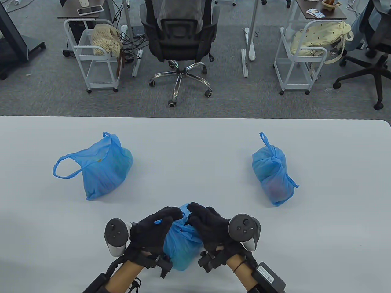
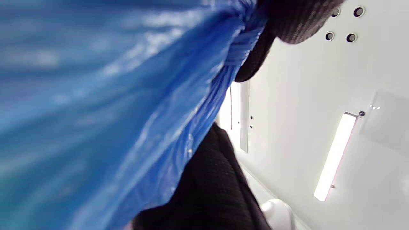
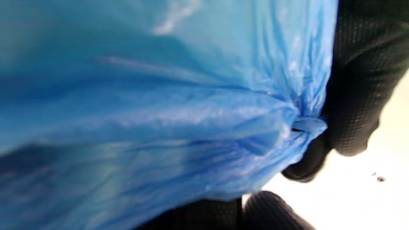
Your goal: Tie knot on plastic bag top
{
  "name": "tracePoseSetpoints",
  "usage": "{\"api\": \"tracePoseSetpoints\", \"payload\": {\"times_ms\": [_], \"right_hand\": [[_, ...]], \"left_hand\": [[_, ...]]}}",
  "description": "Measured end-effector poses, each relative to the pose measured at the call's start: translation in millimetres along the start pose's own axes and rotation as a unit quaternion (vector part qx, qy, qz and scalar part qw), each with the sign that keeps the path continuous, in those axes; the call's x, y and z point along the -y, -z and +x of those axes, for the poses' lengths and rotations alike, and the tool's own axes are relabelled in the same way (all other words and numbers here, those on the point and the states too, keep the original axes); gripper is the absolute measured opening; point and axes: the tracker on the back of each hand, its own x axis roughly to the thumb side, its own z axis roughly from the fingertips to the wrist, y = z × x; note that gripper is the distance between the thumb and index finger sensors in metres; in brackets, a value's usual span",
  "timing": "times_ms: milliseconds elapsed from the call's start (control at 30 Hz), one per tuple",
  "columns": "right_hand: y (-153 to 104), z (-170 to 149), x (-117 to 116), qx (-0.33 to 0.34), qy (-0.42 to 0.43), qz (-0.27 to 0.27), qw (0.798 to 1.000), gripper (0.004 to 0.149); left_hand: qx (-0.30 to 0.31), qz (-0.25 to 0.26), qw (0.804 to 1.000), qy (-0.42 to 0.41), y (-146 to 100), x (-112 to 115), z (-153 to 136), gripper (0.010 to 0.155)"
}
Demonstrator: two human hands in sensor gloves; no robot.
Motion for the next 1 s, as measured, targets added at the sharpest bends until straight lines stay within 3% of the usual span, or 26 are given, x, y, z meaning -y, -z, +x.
{"api": "tracePoseSetpoints", "payload": {"times_ms": [267, 400, 500, 600, 667, 767, 833, 900, 1000], "right_hand": [[-1.2, 2.7, -4.0, -0.047, 0.054, 0.016, 0.997, 0.063], [-2.0, 5.1, -4.8, -0.04, 0.025, 0.027, 0.999, 0.059], [-0.6, 6.4, -4.6, -0.025, -0.006, 0.036, 0.999, 0.048], [-1.1, 7.4, -4.1, -0.024, -0.023, -0.001, 0.999, 0.037], [0.8, 8.2, -5.8, -0.013, -0.034, 0.036, 0.999, 0.036], [-0.1, 8.7, -9.2, -0.002, -0.053, 0.038, 0.998, 0.035], [0.7, 7.4, -11.9, -0.013, -0.049, 0.068, 0.996, 0.035], [-1.0, 4.4, -10.2, -0.033, -0.025, 0.065, 0.997, 0.04], [-1.4, -2.4, -4.3, -0.048, 0.028, 0.035, 0.998, 0.058]], "left_hand": [[0.003, 0.001, 0.997, -0.078, 0.8, -3.8, -2.3, 0.045], [0.03, 0.004, 0.999, -0.036, 0.8, -3.7, 5.4, 0.045], [0.054, -0.001, 0.998, 0.015, 0.8, -2.3, 12.6, 0.045], [0.063, 0.009, 0.997, 0.047, -0.9, -2.4, 16.1, 0.045], [0.061, 0.027, 0.995, 0.07, -1.5, -4.7, 15.6, 0.045], [0.064, 0.036, 0.995, 0.074, -1.6, -7.6, 14.8, 0.045], [0.066, 0.028, 0.995, 0.064, -1.5, -8.1, 14.1, 0.045], [0.071, 0.025, 0.996, 0.05, -1.1, -7.3, 14.3, 0.044], [0.076, 0.004, 0.997, 0.013, 0.3, -3.1, 15.1, 0.044]]}}
